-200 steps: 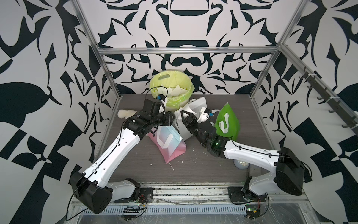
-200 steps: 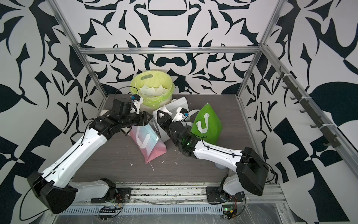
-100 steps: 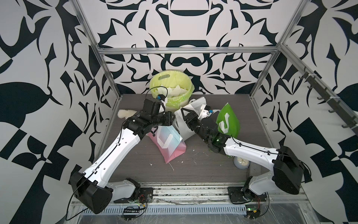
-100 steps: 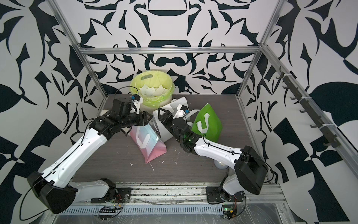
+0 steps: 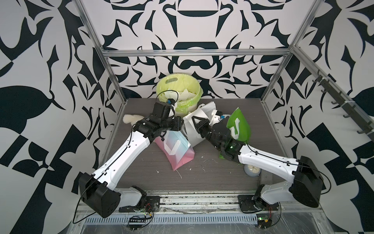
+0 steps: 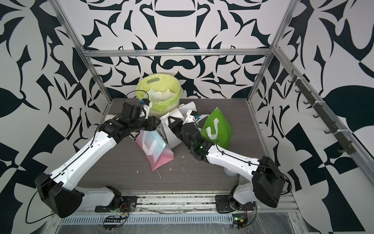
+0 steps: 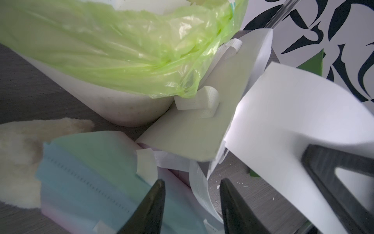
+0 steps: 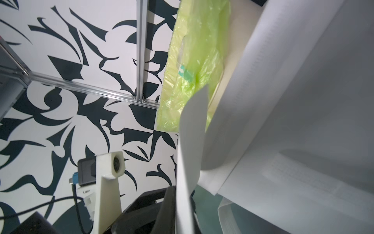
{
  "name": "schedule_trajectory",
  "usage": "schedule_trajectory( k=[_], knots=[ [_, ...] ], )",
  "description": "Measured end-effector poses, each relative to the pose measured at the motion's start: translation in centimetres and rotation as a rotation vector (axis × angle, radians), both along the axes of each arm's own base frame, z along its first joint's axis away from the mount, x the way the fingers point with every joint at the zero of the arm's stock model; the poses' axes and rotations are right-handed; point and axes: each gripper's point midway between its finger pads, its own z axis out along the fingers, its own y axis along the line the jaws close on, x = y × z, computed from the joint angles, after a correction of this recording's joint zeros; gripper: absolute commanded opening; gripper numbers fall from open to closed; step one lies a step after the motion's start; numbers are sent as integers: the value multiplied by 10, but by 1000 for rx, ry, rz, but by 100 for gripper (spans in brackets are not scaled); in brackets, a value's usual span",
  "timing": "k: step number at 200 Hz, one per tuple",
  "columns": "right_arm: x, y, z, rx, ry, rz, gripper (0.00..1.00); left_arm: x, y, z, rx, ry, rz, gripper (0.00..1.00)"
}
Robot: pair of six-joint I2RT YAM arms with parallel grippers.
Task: Shred takeout receipts and throw away
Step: Tear off the takeout receipt from the takeout bag.
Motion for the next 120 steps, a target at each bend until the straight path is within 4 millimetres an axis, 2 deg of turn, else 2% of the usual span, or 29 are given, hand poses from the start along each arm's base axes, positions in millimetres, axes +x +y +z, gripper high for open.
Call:
schedule_trajectory(
  k=[45,59,120],
  knots=[
    [-1,0,-8,-26,19,7,0,10,-6,11,25,-51,-39,47],
    [-1,1,-8,-34,19,9,0,12,-8,12,25,-59,-48,44],
    [1,2,7,-22,-2,9,0,15,-10,6,46,-70,-63,34]
  ],
)
